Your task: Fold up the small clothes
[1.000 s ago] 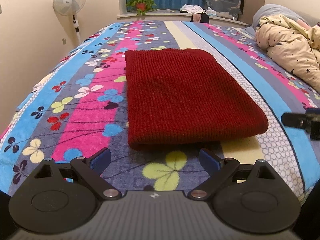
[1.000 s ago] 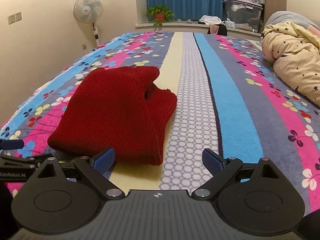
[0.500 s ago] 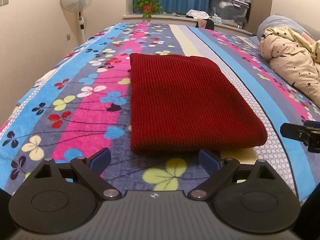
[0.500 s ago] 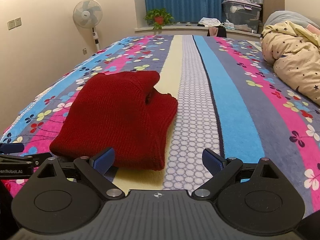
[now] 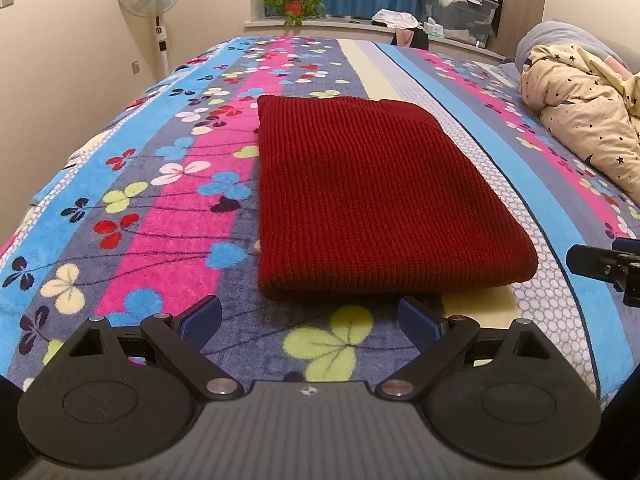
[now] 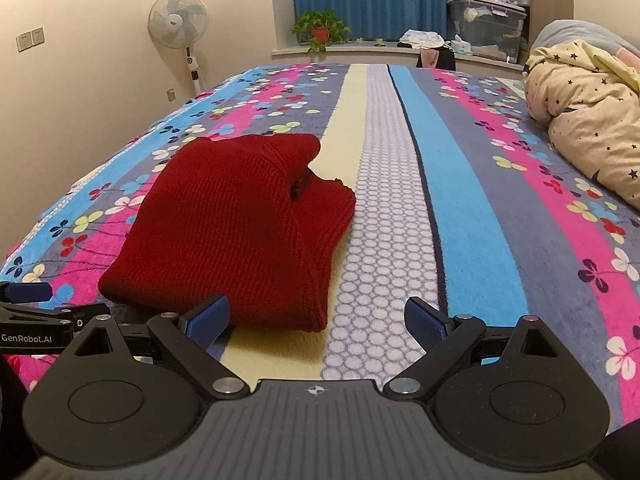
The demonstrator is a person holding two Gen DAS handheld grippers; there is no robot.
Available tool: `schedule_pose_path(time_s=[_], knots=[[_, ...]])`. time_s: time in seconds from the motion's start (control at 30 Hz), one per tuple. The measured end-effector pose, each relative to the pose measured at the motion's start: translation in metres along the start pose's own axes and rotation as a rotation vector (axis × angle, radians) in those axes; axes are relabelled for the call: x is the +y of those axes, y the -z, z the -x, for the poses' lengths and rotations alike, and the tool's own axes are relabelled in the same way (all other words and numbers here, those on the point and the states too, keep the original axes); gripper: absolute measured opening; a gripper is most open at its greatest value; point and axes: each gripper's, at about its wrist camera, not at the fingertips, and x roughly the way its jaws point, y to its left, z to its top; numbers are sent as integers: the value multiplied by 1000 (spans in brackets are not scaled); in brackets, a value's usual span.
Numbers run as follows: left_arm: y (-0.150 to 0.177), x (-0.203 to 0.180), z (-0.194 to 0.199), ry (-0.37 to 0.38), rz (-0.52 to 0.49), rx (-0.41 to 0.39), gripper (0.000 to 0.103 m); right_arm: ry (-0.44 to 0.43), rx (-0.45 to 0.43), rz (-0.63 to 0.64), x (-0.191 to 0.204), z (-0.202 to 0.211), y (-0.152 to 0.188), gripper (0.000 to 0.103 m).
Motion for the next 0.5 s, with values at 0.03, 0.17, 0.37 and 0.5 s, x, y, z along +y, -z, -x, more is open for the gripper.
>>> schedule_pose_path(time_s=[0.03, 0.17, 0.37, 0.5], knots=[[0, 0, 0, 1, 0, 1, 97, -1, 3, 0, 0, 0, 0, 95], [0, 0, -2, 1, -3, 2, 97, -6, 7, 6, 1, -1, 0, 95], [1, 0, -3, 1, -3, 4, 97, -8, 14, 7, 1, -3, 0, 95], [1, 0, -3, 0, -4, 5, 97, -8, 19, 4, 0, -4, 1, 95]])
